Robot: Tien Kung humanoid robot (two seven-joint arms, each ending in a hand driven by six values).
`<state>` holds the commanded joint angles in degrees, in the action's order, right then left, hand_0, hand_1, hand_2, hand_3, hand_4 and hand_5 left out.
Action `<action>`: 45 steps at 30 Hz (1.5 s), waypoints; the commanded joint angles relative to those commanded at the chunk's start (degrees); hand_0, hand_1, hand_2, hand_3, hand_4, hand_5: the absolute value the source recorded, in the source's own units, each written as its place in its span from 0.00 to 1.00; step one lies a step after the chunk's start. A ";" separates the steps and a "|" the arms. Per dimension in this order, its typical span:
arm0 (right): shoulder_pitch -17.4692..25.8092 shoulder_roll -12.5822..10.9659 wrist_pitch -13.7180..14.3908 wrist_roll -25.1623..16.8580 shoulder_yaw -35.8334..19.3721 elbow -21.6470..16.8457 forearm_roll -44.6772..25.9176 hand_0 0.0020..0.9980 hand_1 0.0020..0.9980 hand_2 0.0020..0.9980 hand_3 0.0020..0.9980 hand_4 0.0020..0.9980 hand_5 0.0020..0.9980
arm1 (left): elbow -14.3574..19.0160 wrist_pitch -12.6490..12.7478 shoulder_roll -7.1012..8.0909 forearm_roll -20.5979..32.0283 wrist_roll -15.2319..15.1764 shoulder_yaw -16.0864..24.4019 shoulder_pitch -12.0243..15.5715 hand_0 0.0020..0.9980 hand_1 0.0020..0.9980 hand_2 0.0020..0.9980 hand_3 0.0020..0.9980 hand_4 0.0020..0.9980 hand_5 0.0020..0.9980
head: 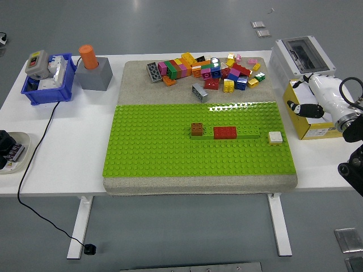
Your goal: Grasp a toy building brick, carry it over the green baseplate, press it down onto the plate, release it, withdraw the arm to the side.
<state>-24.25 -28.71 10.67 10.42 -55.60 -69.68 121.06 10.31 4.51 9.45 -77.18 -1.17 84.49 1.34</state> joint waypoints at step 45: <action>4.07 0.41 -9.39 5.44 0.05 -6.97 0.40 0.76 0.75 0.78 0.66 0.70 0.10 | 0.00 0.32 0.69 -0.14 1.15 2.30 2.61 0.65 0.61 0.59 0.62 0.64 0.18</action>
<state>-20.18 -28.30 1.29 15.86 -55.55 -76.65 121.46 10.31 4.82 10.14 -77.32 -0.01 86.79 3.95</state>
